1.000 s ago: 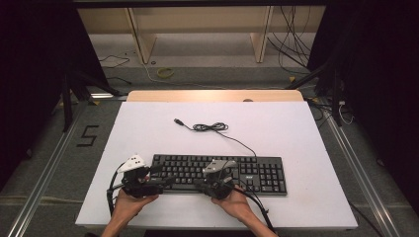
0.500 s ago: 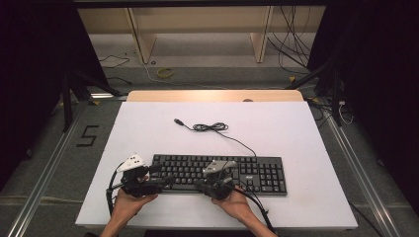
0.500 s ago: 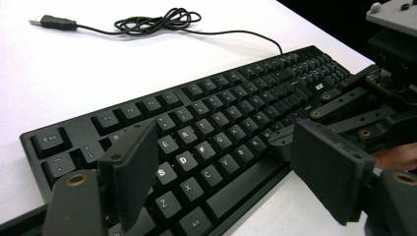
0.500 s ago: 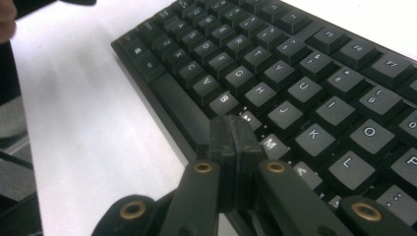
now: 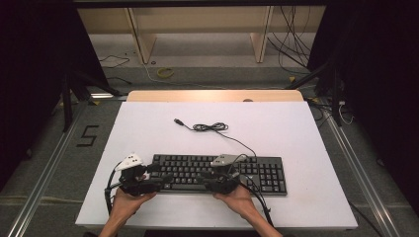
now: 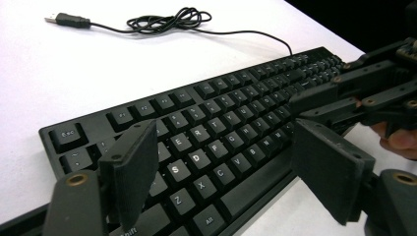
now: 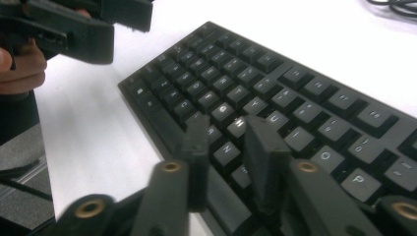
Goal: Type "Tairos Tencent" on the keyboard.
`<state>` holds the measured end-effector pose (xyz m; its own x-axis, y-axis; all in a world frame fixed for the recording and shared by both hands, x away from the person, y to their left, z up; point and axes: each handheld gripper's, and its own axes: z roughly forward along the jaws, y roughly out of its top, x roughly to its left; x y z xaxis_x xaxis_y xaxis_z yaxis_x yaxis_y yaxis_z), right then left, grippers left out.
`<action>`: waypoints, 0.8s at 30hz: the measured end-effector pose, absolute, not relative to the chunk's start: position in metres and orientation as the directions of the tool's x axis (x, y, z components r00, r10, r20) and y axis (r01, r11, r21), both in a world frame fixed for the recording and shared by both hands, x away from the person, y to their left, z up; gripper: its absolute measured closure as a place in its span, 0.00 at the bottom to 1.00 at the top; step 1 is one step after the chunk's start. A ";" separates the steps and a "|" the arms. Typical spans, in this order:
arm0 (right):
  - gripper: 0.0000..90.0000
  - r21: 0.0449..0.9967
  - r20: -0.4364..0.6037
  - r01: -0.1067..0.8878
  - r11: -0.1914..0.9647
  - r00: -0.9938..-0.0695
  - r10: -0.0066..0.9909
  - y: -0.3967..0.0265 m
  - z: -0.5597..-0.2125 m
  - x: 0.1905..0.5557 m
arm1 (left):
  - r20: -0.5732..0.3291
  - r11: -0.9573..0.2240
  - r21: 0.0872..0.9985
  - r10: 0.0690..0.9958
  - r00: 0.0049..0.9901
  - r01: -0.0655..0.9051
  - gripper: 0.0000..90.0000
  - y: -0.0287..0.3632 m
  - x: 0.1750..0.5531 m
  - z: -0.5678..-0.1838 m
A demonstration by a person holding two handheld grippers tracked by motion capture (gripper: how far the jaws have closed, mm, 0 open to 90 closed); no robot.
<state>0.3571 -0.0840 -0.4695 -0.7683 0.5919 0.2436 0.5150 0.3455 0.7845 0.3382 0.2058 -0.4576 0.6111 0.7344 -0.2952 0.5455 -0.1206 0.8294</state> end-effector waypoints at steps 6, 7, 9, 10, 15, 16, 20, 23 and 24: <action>0.61 0.787 0.254 0.521 0.331 -0.762 0.596 -0.086 -0.467 0.362 | -0.292 -0.127 0.818 0.749 0.595 0.562 0.30 0.207 0.340 -0.459; 0.59 0.786 0.257 0.524 0.328 -0.760 0.597 -0.086 -0.466 0.363 | -0.290 -0.130 0.814 0.753 0.591 0.565 0.30 0.207 0.340 -0.459; 0.53 0.784 0.258 0.528 0.326 -0.756 0.602 -0.086 -0.465 0.365 | -0.285 -0.136 0.809 0.761 0.583 0.572 0.31 0.208 0.341 -0.460; 0.51 0.783 0.256 0.529 0.327 -0.754 0.605 -0.086 -0.464 0.366 | -0.287 -0.132 0.804 0.769 0.571 0.580 0.32 0.208 0.341 -0.461; 0.43 0.781 0.260 0.532 0.325 -0.752 0.606 -0.083 -0.460 0.372 | -0.296 -0.126 0.783 0.786 0.542 0.609 0.36 0.212 0.344 -0.463; 0.43 0.784 0.257 0.529 0.325 -0.753 0.606 -0.082 -0.459 0.373 | -0.295 -0.129 0.778 0.789 0.539 0.614 0.38 0.213 0.344 -0.464; 0.47 0.789 0.247 0.521 0.327 -0.755 0.607 -0.079 -0.459 0.376 | -0.293 -0.138 0.757 0.802 0.521 0.639 0.46 0.214 0.345 -0.465; 0.52 0.791 0.243 0.516 0.328 -0.757 0.606 -0.078 -0.460 0.378 | -0.281 -0.153 0.749 0.807 0.519 0.644 0.55 0.215 0.346 -0.466; 0.53 0.794 0.236 0.511 0.330 -0.759 0.607 -0.077 -0.460 0.378 | -0.278 -0.157 0.749 0.808 0.520 0.644 0.57 0.215 0.346 -0.466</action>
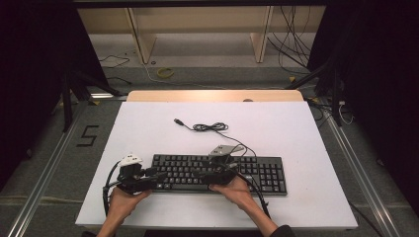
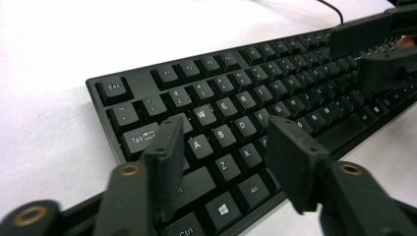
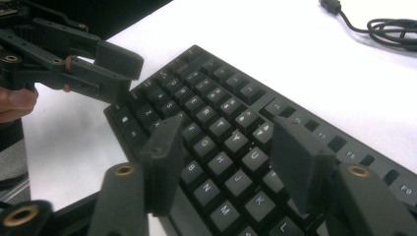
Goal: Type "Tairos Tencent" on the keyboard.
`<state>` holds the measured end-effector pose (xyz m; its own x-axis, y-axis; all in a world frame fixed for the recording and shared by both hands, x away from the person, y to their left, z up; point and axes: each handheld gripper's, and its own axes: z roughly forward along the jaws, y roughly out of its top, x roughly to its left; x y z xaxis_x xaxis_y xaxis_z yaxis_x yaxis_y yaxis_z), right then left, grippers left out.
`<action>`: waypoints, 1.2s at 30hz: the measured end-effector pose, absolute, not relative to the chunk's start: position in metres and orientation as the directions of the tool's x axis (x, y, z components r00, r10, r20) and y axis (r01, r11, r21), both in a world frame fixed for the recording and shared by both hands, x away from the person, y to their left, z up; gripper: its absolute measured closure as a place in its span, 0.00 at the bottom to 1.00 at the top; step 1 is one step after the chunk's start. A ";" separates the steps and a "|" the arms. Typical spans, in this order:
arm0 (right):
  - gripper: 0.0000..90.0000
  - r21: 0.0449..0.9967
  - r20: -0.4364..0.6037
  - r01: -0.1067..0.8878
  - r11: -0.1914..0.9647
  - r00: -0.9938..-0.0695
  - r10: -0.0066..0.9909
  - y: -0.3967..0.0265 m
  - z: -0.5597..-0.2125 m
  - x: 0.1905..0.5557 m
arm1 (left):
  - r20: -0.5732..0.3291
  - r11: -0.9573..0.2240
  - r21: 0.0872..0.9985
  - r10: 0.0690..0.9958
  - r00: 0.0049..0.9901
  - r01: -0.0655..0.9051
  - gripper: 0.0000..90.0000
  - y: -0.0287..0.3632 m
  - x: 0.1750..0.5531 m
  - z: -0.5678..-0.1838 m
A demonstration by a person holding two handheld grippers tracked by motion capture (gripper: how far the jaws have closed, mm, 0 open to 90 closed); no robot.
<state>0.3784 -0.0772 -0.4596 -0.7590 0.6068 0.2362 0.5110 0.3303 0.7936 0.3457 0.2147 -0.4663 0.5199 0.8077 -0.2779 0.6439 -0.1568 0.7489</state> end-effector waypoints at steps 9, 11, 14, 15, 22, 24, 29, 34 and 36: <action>0.68 0.790 0.209 0.500 0.355 -0.764 0.611 -0.067 -0.462 0.383 | -0.259 -0.189 0.742 0.804 0.536 0.643 0.74 0.215 0.345 -0.467; 0.72 0.784 0.209 0.505 0.360 -0.762 0.613 -0.065 -0.463 0.384 | -0.255 -0.195 0.742 0.804 0.538 0.642 0.76 0.215 0.345 -0.467; 0.76 0.782 0.206 0.503 0.368 -0.765 0.610 -0.062 -0.464 0.386 | -0.252 -0.198 0.740 0.804 0.538 0.642 0.80 0.215 0.345 -0.467; 0.77 0.781 0.206 0.505 0.368 -0.765 0.611 -0.061 -0.464 0.386 | -0.251 -0.201 0.740 0.804 0.540 0.642 0.81 0.215 0.345 -0.467; 0.89 0.772 0.210 0.510 0.379 -0.767 0.606 -0.053 -0.464 0.389 | -0.237 -0.218 0.731 0.807 0.541 0.646 0.92 0.215 0.345 -0.467; 0.93 0.768 0.207 0.511 0.386 -0.769 0.605 -0.050 -0.464 0.390 | -0.229 -0.227 0.730 0.808 0.543 0.645 0.96 0.214 0.345 -0.467; 0.99 0.757 0.205 0.515 0.402 -0.771 0.602 -0.042 -0.466 0.391 | -0.216 -0.242 0.727 0.807 0.549 0.642 0.99 0.214 0.345 -0.468; 1.00 0.746 0.203 0.524 0.412 -0.767 0.609 -0.037 -0.469 0.394 | -0.211 -0.249 0.719 0.812 0.545 0.649 0.99 0.215 0.346 -0.469; 1.00 0.742 0.203 0.526 0.416 -0.767 0.608 -0.035 -0.469 0.394 | -0.213 -0.249 0.715 0.812 0.543 0.653 0.99 0.215 0.346 -0.469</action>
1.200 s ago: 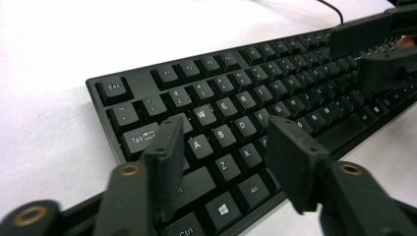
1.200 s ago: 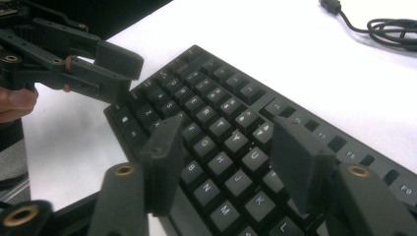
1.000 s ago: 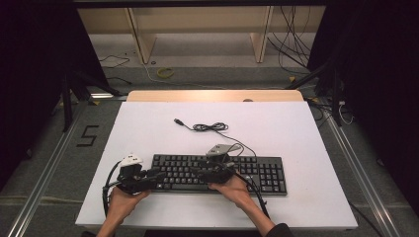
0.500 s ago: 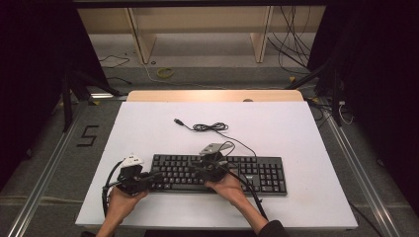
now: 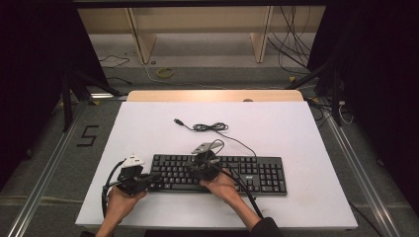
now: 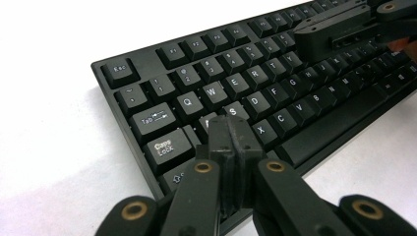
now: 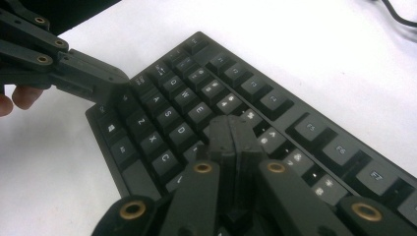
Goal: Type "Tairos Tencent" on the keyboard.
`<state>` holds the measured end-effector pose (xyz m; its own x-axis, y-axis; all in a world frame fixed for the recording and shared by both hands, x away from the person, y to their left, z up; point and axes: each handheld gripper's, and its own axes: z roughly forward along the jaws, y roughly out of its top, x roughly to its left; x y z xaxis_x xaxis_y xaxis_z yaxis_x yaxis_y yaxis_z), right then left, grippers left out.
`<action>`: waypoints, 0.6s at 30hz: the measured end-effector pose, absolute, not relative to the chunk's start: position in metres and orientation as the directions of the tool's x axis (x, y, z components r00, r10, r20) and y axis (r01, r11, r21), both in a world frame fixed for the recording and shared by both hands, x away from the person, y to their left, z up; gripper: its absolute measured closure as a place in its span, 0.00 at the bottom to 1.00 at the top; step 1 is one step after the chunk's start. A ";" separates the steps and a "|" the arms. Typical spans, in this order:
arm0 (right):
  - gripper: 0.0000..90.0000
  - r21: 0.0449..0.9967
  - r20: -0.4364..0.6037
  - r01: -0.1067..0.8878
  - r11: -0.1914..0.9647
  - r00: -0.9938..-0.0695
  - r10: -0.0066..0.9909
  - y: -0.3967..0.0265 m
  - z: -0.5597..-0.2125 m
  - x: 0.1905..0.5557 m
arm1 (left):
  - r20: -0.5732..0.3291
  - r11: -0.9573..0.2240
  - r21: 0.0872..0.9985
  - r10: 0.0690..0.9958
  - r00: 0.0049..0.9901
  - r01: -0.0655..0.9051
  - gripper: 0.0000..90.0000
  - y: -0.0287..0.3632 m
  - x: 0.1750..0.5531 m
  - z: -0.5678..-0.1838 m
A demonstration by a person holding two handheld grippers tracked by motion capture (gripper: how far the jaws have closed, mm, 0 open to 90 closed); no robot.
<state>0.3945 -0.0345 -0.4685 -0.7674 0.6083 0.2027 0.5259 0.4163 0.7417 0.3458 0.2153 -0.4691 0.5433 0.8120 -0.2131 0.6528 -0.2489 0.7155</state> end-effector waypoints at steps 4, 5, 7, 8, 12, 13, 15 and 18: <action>1.00 0.738 0.195 0.524 0.426 -0.769 0.608 -0.030 -0.469 0.396 | -0.209 -0.257 0.707 0.814 0.542 0.659 0.99 0.215 0.346 -0.470; 1.00 0.735 0.198 0.528 0.427 -0.768 0.609 -0.029 -0.469 0.396 | -0.205 -0.261 0.704 0.815 0.542 0.660 0.99 0.214 0.346 -0.470; 1.00 0.731 0.194 0.528 0.433 -0.768 0.610 -0.027 -0.470 0.397 | -0.205 -0.264 0.701 0.816 0.541 0.663 0.99 0.214 0.347 -0.471; 1.00 0.730 0.192 0.528 0.435 -0.768 0.611 -0.026 -0.471 0.398 | -0.204 -0.265 0.699 0.816 0.541 0.664 0.99 0.215 0.347 -0.471; 1.00 0.726 0.183 0.526 0.443 -0.769 0.613 -0.024 -0.473 0.399 | -0.204 -0.271 0.690 0.817 0.539 0.671 0.99 0.215 0.347 -0.472; 1.00 0.724 0.184 0.529 0.443 -0.767 0.614 -0.023 -0.473 0.400 | -0.203 -0.273 0.688 0.818 0.539 0.672 0.99 0.215 0.347 -0.472; 1.00 0.723 0.180 0.530 0.443 -0.764 0.620 -0.023 -0.474 0.400 | -0.204 -0.273 0.684 0.819 0.536 0.676 0.99 0.215 0.348 -0.472; 1.00 0.719 0.177 0.532 0.447 -0.763 0.622 -0.023 -0.475 0.402 | -0.205 -0.271 0.682 0.820 0.534 0.679 0.99 0.214 0.348 -0.473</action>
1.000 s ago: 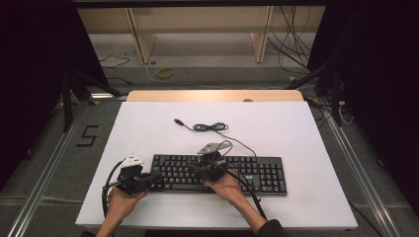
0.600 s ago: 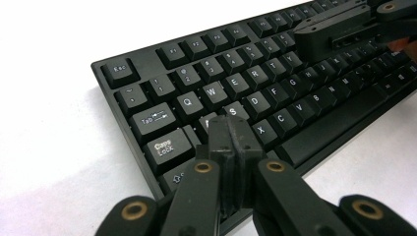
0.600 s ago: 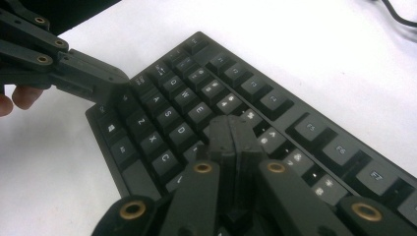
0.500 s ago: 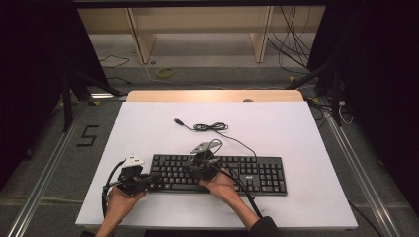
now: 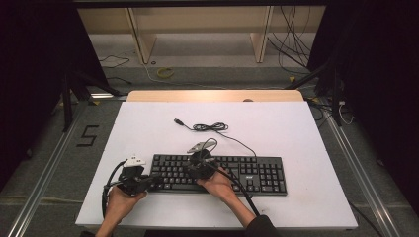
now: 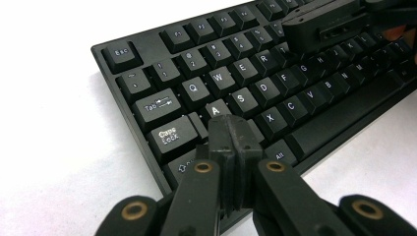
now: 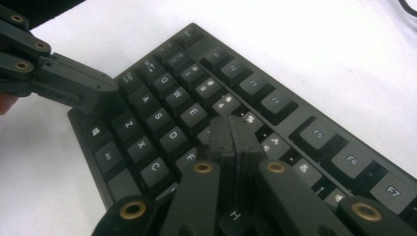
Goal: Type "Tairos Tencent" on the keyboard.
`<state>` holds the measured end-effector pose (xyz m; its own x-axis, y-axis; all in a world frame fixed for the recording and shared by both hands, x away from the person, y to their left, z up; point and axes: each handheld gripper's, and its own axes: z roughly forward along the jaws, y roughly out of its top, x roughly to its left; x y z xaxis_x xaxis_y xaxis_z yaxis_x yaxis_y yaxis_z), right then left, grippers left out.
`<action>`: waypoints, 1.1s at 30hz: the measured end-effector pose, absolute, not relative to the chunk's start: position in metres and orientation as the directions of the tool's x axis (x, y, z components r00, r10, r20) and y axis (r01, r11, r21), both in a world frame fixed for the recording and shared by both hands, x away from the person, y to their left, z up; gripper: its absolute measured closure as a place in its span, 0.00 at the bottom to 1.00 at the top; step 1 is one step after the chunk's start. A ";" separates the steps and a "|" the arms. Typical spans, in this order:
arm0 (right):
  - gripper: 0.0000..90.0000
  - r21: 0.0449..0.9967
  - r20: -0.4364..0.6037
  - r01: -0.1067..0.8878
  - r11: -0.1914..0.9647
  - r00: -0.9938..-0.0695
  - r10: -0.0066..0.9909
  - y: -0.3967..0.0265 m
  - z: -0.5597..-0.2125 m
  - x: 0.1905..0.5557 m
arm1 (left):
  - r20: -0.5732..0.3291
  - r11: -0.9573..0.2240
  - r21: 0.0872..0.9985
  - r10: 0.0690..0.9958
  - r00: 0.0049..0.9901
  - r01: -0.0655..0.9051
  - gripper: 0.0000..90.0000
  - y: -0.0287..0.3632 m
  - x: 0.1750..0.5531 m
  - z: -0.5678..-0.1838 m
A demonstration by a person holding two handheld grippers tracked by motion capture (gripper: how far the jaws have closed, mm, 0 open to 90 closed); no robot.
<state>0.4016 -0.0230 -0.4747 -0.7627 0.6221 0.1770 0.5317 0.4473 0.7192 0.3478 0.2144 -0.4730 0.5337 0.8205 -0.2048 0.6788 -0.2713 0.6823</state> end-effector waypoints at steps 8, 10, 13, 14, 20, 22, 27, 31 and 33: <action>1.00 0.710 0.177 0.540 0.453 -0.759 0.627 -0.022 -0.477 0.403 | -0.196 -0.283 0.673 0.823 0.533 0.684 0.99 0.215 0.349 -0.474; 1.00 0.710 0.177 0.540 0.453 -0.759 0.627 -0.022 -0.477 0.403 | -0.198 -0.278 0.672 0.826 0.528 0.687 0.99 0.215 0.349 -0.474; 1.00 0.710 0.178 0.540 0.452 -0.758 0.627 -0.022 -0.477 0.403 | -0.200 -0.277 0.670 0.827 0.526 0.689 0.99 0.215 0.349 -0.475; 1.00 0.709 0.177 0.541 0.453 -0.758 0.627 -0.022 -0.477 0.403 | -0.199 -0.277 0.670 0.826 0.527 0.689 0.99 0.215 0.349 -0.475; 1.00 0.709 0.178 0.543 0.450 -0.756 0.630 -0.022 -0.477 0.404 | -0.194 -0.287 0.664 0.826 0.530 0.690 0.99 0.215 0.350 -0.475; 1.00 0.707 0.178 0.543 0.453 -0.756 0.630 -0.022 -0.478 0.404 | -0.194 -0.289 0.657 0.828 0.526 0.696 0.99 0.215 0.350 -0.476; 1.00 0.701 0.167 0.544 0.461 -0.754 0.636 -0.020 -0.480 0.403 | -0.172 -0.302 0.652 0.834 0.524 0.695 0.99 0.212 0.349 -0.476; 1.00 0.700 0.171 0.548 0.457 -0.751 0.638 -0.020 -0.480 0.403 | -0.177 -0.302 0.651 0.832 0.526 0.697 0.99 0.213 0.350 -0.476; 1.00 0.698 0.174 0.550 0.458 -0.751 0.638 -0.020 -0.480 0.403 | -0.182 -0.298 0.650 0.833 0.523 0.699 0.99 0.213 0.350 -0.476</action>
<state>0.4026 -0.0203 -0.4799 -0.7506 0.6375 0.1738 0.5504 0.4575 0.6984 0.3497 0.2134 -0.4758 0.5233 0.8326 -0.1818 0.6993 -0.2975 0.6500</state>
